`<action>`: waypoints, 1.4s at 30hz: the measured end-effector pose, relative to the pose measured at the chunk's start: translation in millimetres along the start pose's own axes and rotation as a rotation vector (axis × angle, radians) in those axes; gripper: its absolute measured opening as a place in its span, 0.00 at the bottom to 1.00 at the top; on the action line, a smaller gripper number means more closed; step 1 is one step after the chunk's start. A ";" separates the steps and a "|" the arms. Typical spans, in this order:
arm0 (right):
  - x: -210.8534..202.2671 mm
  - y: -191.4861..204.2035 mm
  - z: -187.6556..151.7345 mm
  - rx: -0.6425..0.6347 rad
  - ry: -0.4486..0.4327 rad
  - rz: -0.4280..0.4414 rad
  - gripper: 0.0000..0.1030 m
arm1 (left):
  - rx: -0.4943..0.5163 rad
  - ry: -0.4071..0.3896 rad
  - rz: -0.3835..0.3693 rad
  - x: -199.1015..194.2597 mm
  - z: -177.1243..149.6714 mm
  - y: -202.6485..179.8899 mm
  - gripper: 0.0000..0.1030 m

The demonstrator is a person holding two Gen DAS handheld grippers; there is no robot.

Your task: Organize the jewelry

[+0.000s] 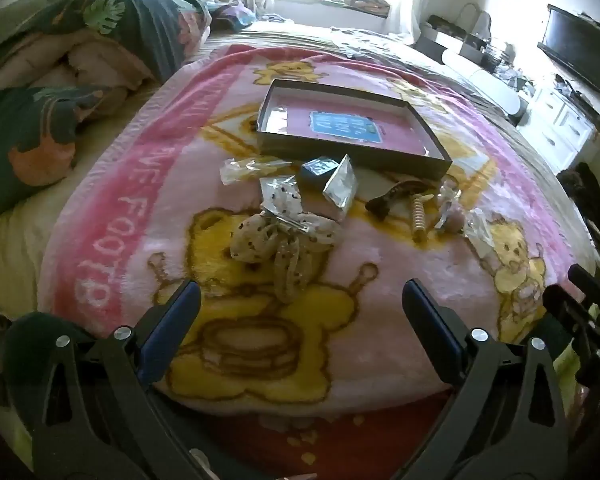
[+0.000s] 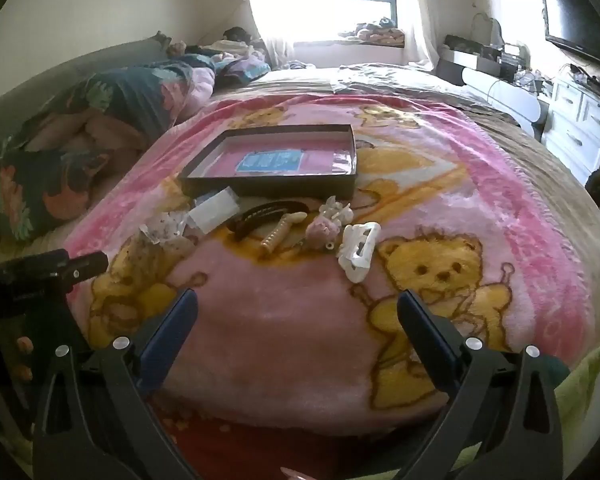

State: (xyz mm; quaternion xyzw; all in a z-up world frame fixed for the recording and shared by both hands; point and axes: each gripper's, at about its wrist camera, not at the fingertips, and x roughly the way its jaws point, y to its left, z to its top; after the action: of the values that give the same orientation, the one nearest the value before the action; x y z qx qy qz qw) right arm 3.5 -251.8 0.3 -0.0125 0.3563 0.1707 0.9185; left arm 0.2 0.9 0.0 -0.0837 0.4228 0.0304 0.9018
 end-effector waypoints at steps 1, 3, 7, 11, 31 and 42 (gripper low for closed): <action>-0.1 0.1 0.1 -0.003 0.002 0.001 0.96 | 0.001 -0.001 0.001 0.0 0.2 0.1 0.92; -0.5 0.0 0.4 -0.005 0.005 0.001 0.96 | 0.002 -0.001 0.006 0.4 0.7 0.0 0.92; -2.9 0.8 1.8 -0.001 -0.002 -0.010 0.96 | 0.011 -0.005 0.006 -1.4 1.5 -9.0 0.92; -5.2 -0.5 6.1 -0.003 -0.009 -0.010 0.96 | 0.027 -0.013 -0.019 -2.2 -2.0 -7.6 0.92; -12.9 7.8 4.5 -0.011 -0.025 -0.011 0.96 | 0.041 -0.027 -0.018 -6.2 0.0 -10.2 0.92; -13.2 8.5 4.3 -0.009 -0.024 -0.008 0.96 | 0.040 -0.029 -0.020 -6.4 0.2 -10.6 0.92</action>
State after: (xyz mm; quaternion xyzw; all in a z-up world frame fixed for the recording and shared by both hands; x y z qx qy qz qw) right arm -5.6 -247.2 13.1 -0.0159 0.3442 0.1689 0.9234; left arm -2.4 -9.4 6.4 -0.0695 0.4094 0.0144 0.9096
